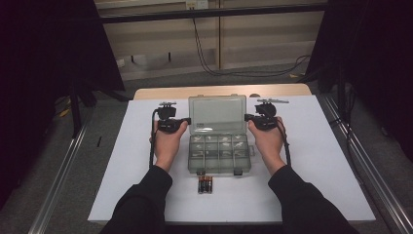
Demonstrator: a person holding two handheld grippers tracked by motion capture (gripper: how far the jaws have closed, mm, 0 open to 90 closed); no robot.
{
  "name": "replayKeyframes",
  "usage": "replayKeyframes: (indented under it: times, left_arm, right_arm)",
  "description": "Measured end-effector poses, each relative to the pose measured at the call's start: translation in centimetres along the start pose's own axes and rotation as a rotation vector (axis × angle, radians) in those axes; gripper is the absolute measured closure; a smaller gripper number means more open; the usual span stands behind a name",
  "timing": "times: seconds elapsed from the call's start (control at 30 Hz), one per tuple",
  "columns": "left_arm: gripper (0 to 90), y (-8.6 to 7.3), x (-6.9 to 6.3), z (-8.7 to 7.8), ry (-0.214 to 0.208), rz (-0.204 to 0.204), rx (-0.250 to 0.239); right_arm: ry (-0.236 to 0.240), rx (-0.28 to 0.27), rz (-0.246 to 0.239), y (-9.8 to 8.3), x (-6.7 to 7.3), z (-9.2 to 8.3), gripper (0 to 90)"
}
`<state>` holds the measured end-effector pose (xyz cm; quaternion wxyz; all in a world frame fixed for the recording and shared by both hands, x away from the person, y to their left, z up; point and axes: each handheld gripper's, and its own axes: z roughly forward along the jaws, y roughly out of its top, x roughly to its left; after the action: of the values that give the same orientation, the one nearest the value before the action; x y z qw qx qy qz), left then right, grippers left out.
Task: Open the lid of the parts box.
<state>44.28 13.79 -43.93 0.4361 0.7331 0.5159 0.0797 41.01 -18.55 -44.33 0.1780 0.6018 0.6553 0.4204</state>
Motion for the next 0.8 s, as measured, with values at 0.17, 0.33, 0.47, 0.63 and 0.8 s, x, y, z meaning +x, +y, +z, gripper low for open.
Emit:
replayKeyframes:
  times: [0.17,0.33,0.47,0.63,0.8]
  left_arm:
    - [87.2,0.3,0.3,0.4,-0.008,-0.021,0.022]
    - [87.4,0.5,0.7,0.7,-0.017,-0.035,0.047]
    - [87.5,0.5,1.0,1.0,-0.026,-0.061,0.054]
    - [87.7,0.7,1.2,1.3,-0.027,-0.066,0.073]
    - [87.8,0.6,1.3,1.8,-0.023,-0.089,0.089]
  right_arm:
    - [-0.003,0.017,0.009,0.1,-0.2,0.4,87.8]
    - [0.019,0.045,0.026,0.3,-0.7,0.8,87.8]
    - [0.031,0.06,0.042,0.3,-1.0,1.0,87.7]
    - [0.036,0.072,0.056,0.2,-1.3,1.4,87.7]
    - [0.037,0.081,0.063,0.0,-1.4,1.8,87.8]
